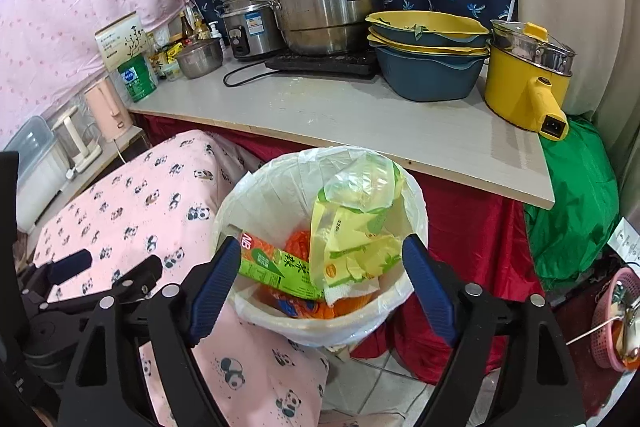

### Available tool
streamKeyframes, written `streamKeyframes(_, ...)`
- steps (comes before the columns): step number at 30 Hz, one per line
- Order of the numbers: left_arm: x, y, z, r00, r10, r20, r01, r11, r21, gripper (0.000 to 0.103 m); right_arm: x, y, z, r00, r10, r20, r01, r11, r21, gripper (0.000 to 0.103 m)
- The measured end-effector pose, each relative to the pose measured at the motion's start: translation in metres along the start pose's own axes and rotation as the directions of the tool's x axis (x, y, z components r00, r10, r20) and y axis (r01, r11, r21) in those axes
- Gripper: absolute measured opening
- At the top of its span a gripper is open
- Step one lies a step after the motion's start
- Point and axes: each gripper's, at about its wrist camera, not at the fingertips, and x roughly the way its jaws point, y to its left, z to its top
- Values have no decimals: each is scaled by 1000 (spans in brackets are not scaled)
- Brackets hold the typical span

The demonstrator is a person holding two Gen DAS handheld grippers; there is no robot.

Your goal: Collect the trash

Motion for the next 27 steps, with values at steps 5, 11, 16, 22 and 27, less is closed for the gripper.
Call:
streamKeyframes(5, -2, 7, -9, 1000, 5, -2, -5, 1000, -10, 91, -4, 4, -12, 999, -32, -13, 32, 999, -34, 86)
streamKeyframes(11, -4, 13, -21, 1000, 27, 0, -27, 1000, -15, 91, -5, 2, -24, 999, -40, -27, 39, 999, -36, 96)
streamKeyframes(16, -6, 18, -28, 999, 36, 2, -36, 999, -23, 91, -5, 3, -30, 998, -45, -38, 43, 998, -47, 96)
streamKeyframes(22, -8, 16, -33, 999, 44, 1, -44, 999, -22, 91, -6, 7, -36, 998, -43, -47, 40, 997, -64, 96)
streamKeyframes(27, -9, 14, -36, 999, 42, 5, -41, 999, -13, 91, -8, 12, -41, 998, -39, -50, 35, 996, -79, 96)
